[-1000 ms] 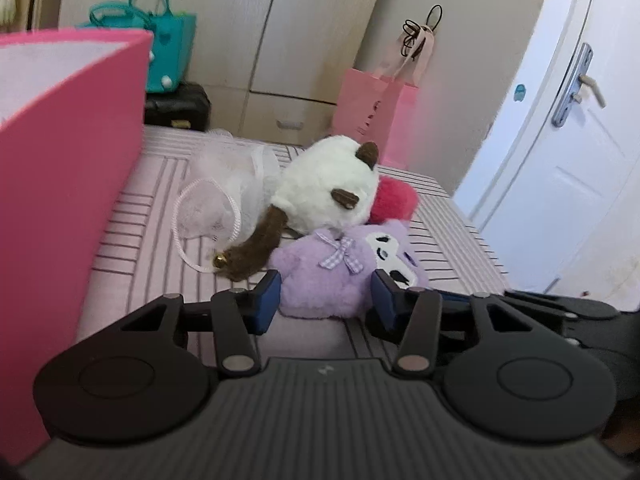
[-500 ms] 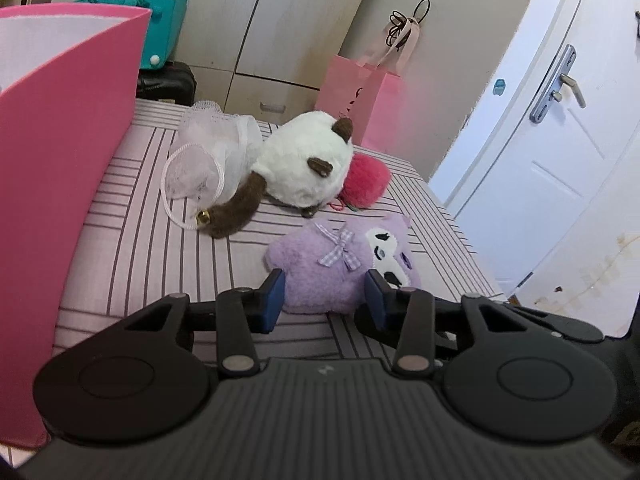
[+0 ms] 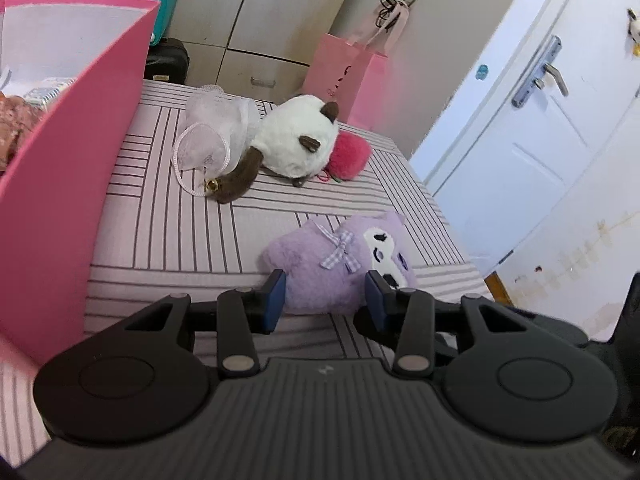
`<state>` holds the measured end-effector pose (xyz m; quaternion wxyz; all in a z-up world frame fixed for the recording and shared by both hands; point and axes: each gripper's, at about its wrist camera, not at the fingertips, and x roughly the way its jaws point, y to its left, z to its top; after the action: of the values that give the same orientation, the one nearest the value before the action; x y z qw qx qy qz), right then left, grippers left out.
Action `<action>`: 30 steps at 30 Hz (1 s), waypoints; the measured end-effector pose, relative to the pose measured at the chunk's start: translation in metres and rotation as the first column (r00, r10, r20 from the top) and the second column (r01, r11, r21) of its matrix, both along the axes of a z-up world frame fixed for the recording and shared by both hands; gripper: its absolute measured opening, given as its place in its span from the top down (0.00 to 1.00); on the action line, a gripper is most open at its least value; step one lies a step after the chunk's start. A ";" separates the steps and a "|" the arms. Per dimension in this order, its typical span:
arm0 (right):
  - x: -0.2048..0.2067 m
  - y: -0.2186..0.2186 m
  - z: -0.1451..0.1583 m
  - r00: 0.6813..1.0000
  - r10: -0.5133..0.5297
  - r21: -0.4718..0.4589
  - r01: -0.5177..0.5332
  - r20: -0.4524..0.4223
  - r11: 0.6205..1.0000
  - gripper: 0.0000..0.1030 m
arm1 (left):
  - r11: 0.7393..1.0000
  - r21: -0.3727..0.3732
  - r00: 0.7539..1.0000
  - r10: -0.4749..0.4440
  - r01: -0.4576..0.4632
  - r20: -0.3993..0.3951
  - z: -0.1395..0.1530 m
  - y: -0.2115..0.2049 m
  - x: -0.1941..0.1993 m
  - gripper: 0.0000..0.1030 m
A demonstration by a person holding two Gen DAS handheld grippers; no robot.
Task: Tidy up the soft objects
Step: 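Lift the purple plush with both grippers and carry it over the pink box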
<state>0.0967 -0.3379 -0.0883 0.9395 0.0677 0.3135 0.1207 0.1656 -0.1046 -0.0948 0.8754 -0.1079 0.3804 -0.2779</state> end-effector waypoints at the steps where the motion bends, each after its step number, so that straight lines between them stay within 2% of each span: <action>1: -0.004 0.001 0.002 1.000 0.005 -0.001 -0.005 0.006 1.000 0.60 | 1.000 0.013 1.000 -0.012 0.012 -0.007 0.002 0.001 -0.004 0.60; 3: -0.011 0.005 0.002 1.000 0.026 -0.009 -0.025 0.008 1.000 0.60 | 0.999 0.023 1.000 -0.024 0.024 -0.020 0.005 0.009 -0.009 0.60; 7: -0.021 0.011 0.001 0.998 0.062 0.043 -0.061 -0.020 0.997 0.60 | 0.999 0.049 0.999 -0.021 0.023 -0.030 0.007 0.022 -0.024 0.61; 11: -0.031 0.019 0.005 0.995 0.094 0.056 -0.093 -0.015 0.994 0.60 | 0.997 0.076 1.000 -0.007 0.008 -0.017 0.011 0.032 -0.040 0.62; 18: -0.039 0.029 0.016 0.991 0.124 0.087 -0.119 -0.056 0.989 0.60 | 0.996 0.093 1.000 -0.001 0.002 -0.006 0.022 0.048 -0.061 0.63; 24: -0.047 0.037 0.031 0.978 0.203 0.103 -0.198 -0.041 0.975 0.60 | 0.997 0.080 1.000 -0.013 0.013 0.000 0.038 0.071 -0.078 0.63; 30: -0.053 0.043 0.051 0.963 0.264 0.122 -0.256 -0.051 0.959 0.60 | 0.999 0.033 0.999 -0.039 0.039 -0.010 0.054 0.096 -0.090 0.65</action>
<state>0.0433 -0.2951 -0.0377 0.8990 0.0836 0.3435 0.2585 0.0756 -0.0086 -0.0409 0.8698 -0.0872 0.3911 -0.2880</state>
